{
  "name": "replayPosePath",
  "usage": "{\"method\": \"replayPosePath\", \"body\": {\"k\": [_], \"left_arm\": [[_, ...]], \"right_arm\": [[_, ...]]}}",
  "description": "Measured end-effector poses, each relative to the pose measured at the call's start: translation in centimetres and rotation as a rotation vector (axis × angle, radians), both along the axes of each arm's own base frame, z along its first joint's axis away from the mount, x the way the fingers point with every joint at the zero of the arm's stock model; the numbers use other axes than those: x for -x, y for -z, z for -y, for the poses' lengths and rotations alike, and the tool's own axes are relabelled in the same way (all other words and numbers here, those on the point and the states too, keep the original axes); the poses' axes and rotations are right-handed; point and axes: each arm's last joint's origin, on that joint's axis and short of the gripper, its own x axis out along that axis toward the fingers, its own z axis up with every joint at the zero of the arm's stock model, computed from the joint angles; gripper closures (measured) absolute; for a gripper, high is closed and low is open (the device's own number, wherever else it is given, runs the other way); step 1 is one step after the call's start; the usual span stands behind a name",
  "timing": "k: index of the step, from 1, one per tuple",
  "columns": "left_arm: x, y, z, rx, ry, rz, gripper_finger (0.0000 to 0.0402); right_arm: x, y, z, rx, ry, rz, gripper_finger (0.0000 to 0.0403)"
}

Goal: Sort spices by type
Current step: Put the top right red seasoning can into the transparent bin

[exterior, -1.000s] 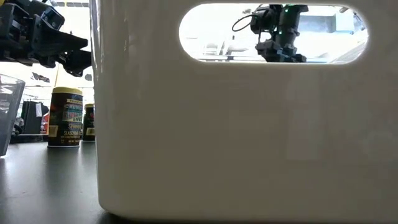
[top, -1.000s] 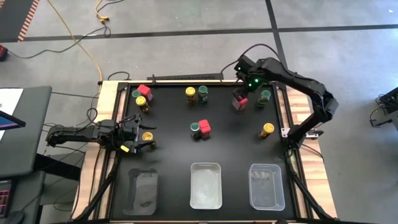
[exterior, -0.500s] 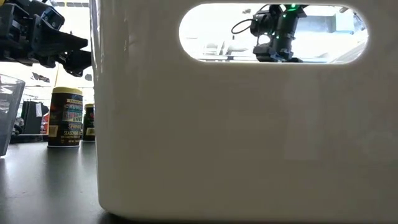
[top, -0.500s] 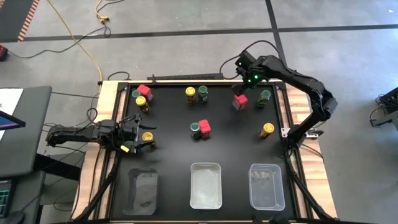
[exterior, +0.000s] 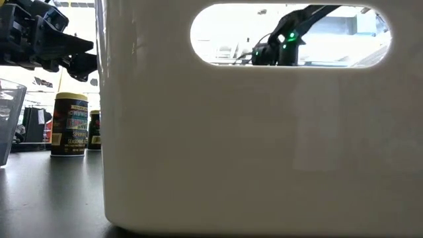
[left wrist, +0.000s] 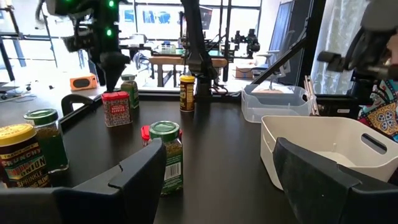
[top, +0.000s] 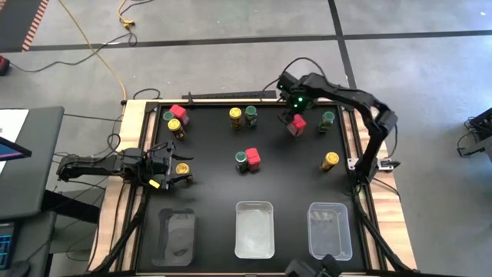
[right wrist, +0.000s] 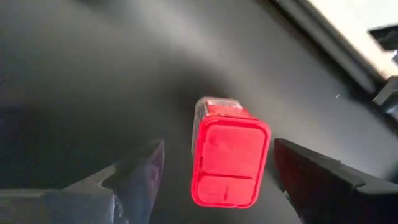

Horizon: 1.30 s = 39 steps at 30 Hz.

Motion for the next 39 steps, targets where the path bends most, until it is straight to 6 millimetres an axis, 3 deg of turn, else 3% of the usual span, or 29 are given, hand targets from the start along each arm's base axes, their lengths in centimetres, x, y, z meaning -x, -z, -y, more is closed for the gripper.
{"method": "replayPosePath", "body": {"k": [4,9,16,39], "left_arm": [[0.0,0.0,0.0,0.0,0.0,0.0,0.0121],[0.0,0.0,0.0,0.0,0.0,0.0,0.0121],[0.0,0.0,0.0,0.0,0.0,0.0,0.0121],[0.0,0.0,0.0,0.0,0.0,0.0,0.0121]], "right_arm": [[-0.2,1.7,0.4,-0.048,0.007,-0.057,0.007],[-0.2,2.0,0.5,-0.046,0.011,-0.054,0.007],[1.4,4.3,0.0,-0.102,0.039,-0.102,0.0071],[1.4,4.3,-0.6,-0.128,-0.001,-0.112,0.0109]]}}
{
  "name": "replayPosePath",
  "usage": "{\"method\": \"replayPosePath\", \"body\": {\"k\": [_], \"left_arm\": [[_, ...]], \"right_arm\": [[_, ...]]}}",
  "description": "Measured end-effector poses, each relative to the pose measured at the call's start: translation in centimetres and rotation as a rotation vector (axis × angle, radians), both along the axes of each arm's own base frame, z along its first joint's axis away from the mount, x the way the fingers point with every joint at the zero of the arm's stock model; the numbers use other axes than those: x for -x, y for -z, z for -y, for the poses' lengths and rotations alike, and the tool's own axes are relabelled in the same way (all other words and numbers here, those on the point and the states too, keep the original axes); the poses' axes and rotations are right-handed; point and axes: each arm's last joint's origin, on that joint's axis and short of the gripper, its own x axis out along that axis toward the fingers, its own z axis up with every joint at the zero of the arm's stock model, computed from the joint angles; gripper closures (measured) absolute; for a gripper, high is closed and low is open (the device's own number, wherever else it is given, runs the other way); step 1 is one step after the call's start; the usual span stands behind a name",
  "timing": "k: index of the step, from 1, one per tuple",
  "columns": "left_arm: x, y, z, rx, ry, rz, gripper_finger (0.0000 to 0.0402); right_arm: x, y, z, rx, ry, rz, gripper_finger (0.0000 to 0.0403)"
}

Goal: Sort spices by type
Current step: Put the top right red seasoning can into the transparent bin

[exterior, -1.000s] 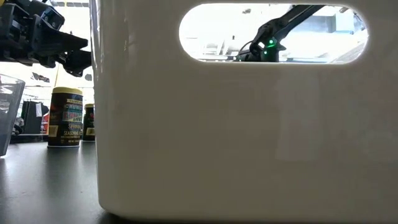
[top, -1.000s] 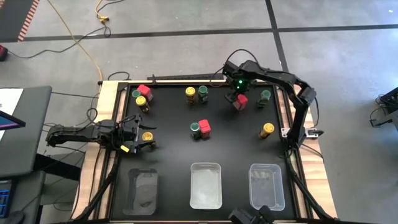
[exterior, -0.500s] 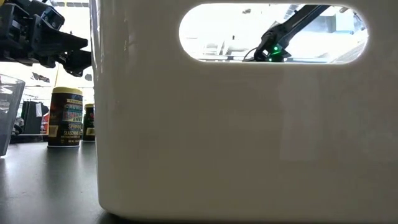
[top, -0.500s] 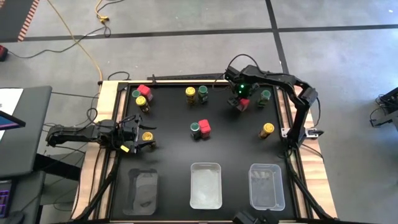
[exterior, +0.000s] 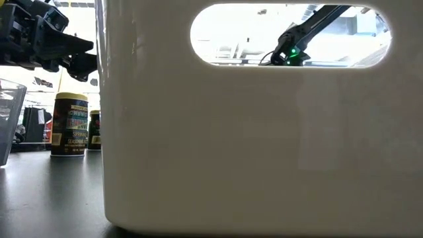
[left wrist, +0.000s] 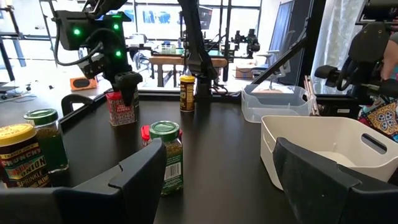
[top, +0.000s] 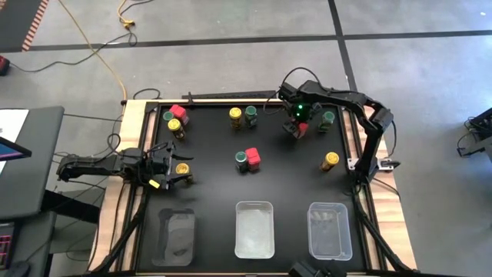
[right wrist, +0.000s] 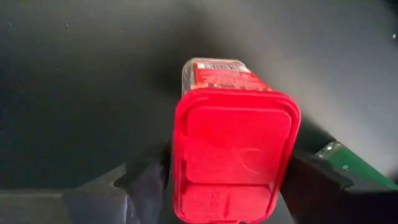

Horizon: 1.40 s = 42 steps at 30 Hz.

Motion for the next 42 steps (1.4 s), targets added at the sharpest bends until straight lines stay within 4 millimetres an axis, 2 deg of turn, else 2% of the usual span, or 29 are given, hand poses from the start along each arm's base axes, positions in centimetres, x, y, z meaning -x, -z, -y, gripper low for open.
{"method": "replayPosePath", "body": {"k": [8,14,17,20,25,32,37,42], "left_arm": [[0.0,0.0,0.0,0.0,0.0,0.0,0.0121],[0.0,0.0,0.0,0.0,0.0,0.0,0.0121],[0.0,0.0,0.0,0.0,0.0,0.0,0.0121],[0.0,0.0,0.0,0.0,0.0,0.0,0.0121],[0.0,0.0,0.0,0.0,0.0,0.0,0.0121],[0.0,0.0,0.0,0.0,0.0,0.0,0.0121],[0.0,0.0,0.0,0.0,0.0,0.0,0.0121],[0.0,0.0,0.0,0.0,0.0,0.0,0.0121]], "right_arm": [[-0.1,0.0,0.1,0.008,-0.009,0.009,0.0162],[-0.2,-0.2,-0.1,0.016,-0.016,0.019,0.0162],[-0.4,-1.3,-0.9,0.035,-0.049,0.042,0.0162],[-0.1,-3.5,-2.3,0.065,-0.109,0.079,0.0162],[1.8,-8.4,-6.4,0.105,-0.218,0.131,0.0162],[6.4,-14.3,-14.4,0.132,-0.385,0.214,0.0162],[10.2,-16.3,-19.8,0.094,-0.451,0.255,0.0162],[12.1,-17.3,-24.3,0.018,-0.548,0.38,0.0162]]}}
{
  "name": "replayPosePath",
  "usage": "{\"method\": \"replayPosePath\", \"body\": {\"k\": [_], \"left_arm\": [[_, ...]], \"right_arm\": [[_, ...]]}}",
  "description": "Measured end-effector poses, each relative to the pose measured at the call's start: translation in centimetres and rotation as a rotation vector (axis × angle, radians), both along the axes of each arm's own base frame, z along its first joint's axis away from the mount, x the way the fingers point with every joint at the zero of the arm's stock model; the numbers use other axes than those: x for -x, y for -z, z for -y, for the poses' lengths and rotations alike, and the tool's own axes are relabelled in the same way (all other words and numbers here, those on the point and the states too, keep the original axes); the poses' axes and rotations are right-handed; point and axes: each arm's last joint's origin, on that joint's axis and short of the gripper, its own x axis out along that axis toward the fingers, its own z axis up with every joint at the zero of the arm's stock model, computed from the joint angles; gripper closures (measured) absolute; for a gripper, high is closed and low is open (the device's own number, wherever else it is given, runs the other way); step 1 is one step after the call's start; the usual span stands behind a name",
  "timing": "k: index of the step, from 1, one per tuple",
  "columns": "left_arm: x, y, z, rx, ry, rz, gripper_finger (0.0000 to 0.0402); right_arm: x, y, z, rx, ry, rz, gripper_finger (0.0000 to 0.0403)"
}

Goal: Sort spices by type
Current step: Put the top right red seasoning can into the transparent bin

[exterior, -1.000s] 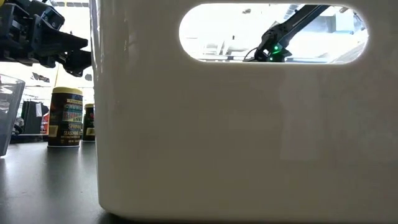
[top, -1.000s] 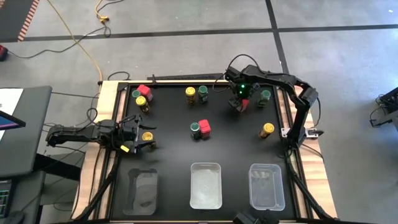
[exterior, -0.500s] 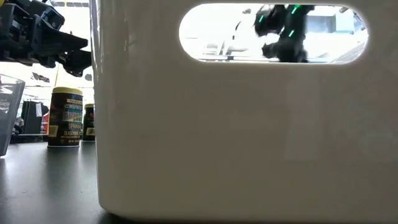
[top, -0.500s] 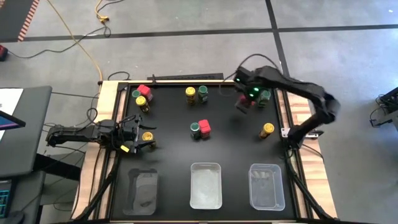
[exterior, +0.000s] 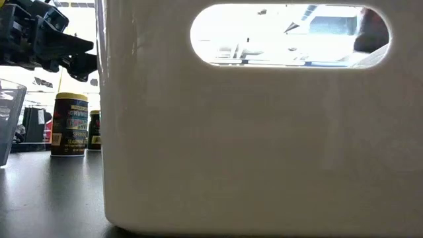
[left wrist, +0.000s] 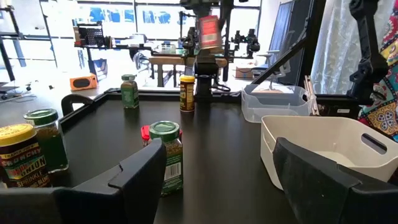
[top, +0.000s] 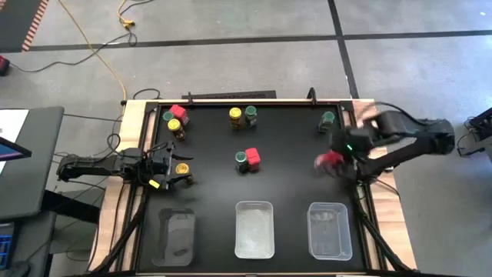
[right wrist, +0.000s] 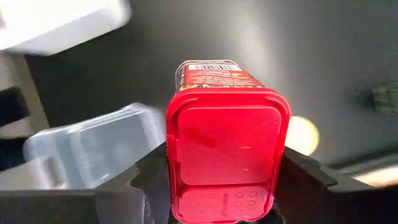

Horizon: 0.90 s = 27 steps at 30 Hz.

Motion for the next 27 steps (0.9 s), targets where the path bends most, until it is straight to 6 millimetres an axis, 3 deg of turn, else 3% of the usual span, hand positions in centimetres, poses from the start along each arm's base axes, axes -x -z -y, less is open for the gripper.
{"method": "replayPosePath", "body": {"k": [14,27], "left_arm": [[0.0,0.0,0.0,0.0,0.0,0.0,0.0121],[0.0,0.0,0.0,0.0,0.0,0.001,0.0121]], "right_arm": [[0.4,2.0,-9.2,0.031,-0.189,-0.135,0.0162],[-1.2,5.8,-17.1,0.018,-0.239,-0.152,0.0162]]}}
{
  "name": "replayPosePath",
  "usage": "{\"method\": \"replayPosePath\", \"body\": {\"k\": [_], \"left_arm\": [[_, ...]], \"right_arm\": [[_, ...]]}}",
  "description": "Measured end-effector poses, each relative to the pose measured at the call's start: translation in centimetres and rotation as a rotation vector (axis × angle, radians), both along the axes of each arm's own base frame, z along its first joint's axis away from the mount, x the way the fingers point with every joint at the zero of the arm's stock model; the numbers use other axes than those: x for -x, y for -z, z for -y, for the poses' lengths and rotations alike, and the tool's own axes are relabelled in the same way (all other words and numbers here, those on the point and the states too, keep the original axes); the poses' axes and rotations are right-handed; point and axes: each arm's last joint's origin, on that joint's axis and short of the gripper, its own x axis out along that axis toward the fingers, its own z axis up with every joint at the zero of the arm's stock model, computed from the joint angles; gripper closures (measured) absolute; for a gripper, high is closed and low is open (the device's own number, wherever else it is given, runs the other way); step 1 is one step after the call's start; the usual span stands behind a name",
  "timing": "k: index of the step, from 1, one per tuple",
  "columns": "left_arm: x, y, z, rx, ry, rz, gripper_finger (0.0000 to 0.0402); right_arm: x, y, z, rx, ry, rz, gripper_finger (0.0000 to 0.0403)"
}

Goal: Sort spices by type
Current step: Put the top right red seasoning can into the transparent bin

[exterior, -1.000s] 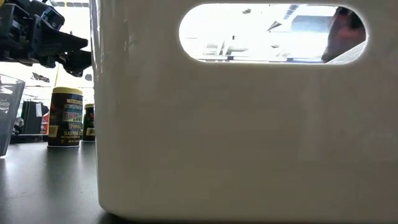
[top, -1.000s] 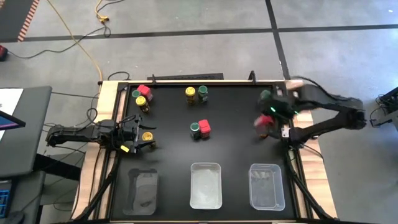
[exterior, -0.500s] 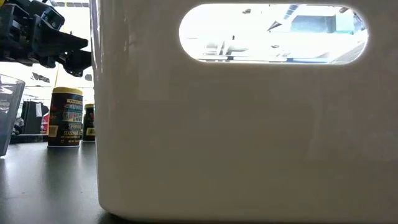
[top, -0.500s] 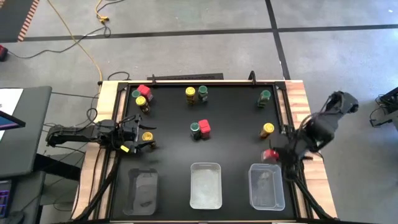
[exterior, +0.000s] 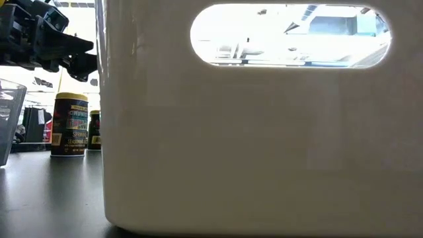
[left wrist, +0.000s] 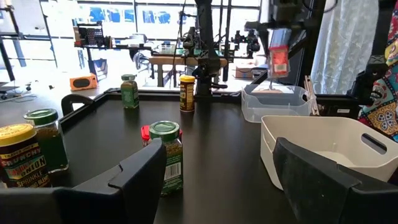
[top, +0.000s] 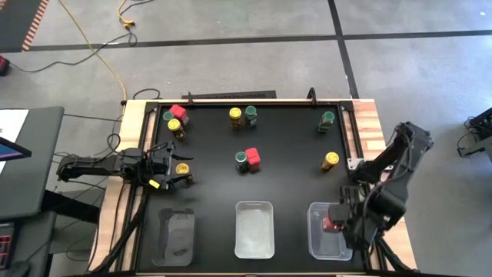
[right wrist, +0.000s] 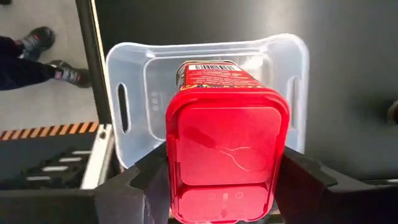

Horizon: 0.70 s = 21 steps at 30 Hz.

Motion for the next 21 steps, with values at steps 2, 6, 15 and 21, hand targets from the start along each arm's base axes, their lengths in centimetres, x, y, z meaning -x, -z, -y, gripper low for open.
{"method": "replayPosePath", "body": {"k": [2,6,15,21], "left_arm": [[0.0,0.0,0.0,0.0,0.0,0.0,0.0121],[0.0,0.0,0.0,0.0,0.0,0.0,0.0121],[0.0,0.0,0.0,0.0,0.0,0.0,0.0121],[0.0,0.0,0.0,0.0,0.0,0.0,0.0121]], "right_arm": [[-0.3,0.8,-1.2,0.0,0.015,-0.007,0.0162],[-1.1,2.6,-3.3,-0.005,0.021,-0.023,0.0162],[-2.3,6.4,-5.6,0.04,0.028,-0.173,0.0162],[-2.5,7.8,-6.3,0.079,0.025,-0.199,0.0162]]}}
